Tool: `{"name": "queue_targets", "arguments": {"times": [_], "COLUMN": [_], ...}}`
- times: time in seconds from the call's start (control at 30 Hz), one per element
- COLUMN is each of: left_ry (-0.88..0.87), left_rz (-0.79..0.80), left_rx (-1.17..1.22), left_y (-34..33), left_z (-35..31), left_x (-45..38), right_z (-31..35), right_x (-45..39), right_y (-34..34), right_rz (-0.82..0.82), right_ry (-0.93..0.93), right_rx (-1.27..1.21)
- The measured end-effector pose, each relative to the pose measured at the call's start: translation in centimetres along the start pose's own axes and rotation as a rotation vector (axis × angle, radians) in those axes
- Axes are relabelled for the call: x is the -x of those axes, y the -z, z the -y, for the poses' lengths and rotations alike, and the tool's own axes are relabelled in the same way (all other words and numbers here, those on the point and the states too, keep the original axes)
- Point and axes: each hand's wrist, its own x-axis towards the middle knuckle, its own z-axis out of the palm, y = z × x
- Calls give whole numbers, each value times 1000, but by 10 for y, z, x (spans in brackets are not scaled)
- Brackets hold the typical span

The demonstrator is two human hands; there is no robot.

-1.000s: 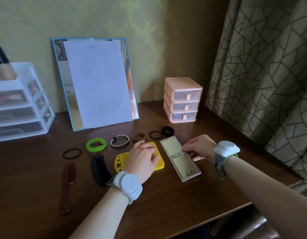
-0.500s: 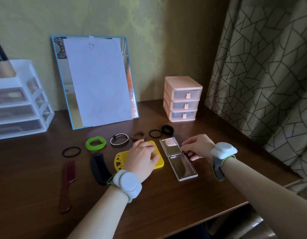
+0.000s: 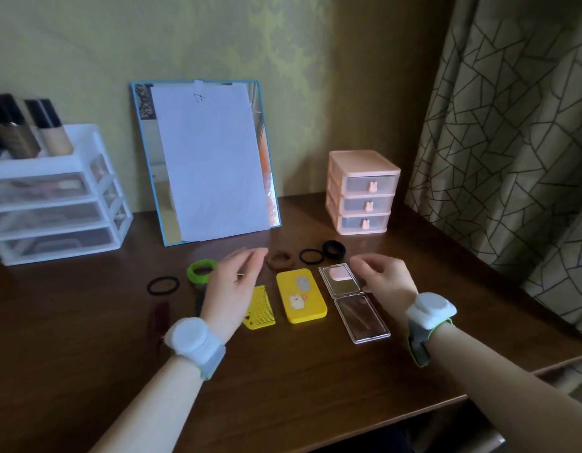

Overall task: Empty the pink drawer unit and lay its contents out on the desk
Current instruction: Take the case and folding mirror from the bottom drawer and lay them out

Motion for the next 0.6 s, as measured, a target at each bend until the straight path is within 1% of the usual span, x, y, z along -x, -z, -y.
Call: {"name": "queue_targets", "arguments": {"times": [0.1,0.17,0.23,0.33,0.43,0.6], "left_ry": [85,127,155,208,189,182], "left_rz": [-114,-171,-214,-256,-273,-273], "left_rx": [89,116,91,88,57,2], "left_y": [45,67,87,109,124,133], "left_z": [13,25,35,40,44,49], "left_x": [10,19,28,41,50,55], "right_z": [10,13,19,24,27,15], "right_x": [6,8,10,12,15,15], "right_y": [-17,-27,-36,-46,-49,-36], "right_rz": [-16,-17,4,17,26,-15], "right_ry": [-5,-3,-8,13,47,26], "right_rx": [-113,-114,-128,-97,-81,-54]}}
